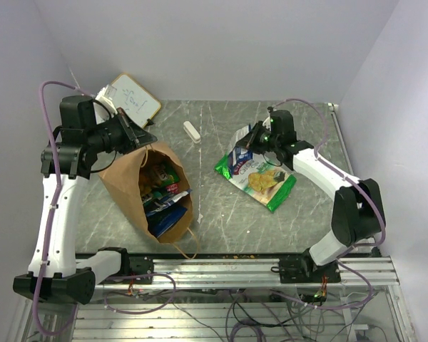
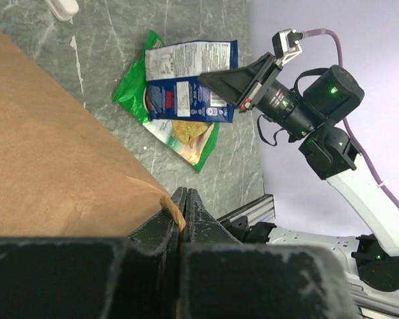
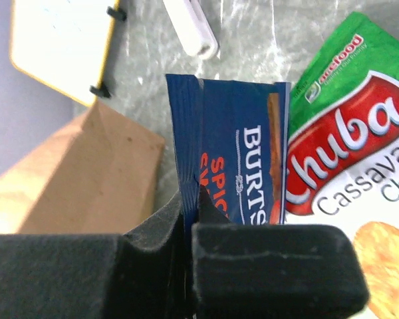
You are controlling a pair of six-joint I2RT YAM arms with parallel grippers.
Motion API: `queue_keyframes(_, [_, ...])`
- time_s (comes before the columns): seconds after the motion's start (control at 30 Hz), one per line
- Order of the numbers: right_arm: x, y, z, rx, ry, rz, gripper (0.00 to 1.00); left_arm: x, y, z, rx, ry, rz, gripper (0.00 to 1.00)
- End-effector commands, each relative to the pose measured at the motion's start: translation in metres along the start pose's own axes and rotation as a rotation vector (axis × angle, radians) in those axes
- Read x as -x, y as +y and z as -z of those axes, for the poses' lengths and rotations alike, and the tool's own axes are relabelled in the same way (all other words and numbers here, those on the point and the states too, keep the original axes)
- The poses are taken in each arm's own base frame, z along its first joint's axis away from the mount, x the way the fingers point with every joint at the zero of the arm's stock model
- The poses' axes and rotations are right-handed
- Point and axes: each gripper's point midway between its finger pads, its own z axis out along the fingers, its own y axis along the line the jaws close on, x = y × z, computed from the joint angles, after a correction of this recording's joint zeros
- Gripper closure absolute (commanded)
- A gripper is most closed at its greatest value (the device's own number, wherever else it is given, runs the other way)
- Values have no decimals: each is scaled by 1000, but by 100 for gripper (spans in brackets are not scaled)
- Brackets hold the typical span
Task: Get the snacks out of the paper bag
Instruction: Place the snack at the center of the board.
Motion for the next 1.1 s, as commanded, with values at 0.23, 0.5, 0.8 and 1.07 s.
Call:
queue_keyframes(0.23, [-5, -69, -15, -166, -230, -344, 100, 8, -11, 4, -46, -50, -18, 93])
queue_keyframes(0.5, [-45, -137, 6, -396, -257, -359, 100, 6, -14, 4, -57, -35, -5, 93])
queue_keyframes(0.8, [-29, -148, 29, -413, -373, -340, 100, -2, -14, 6, -70, -2, -5, 93])
queue_keyframes(1.07, [-22, -159, 29, -429, -460, -416, 100, -6, -10, 7, -48, 16, 1, 93])
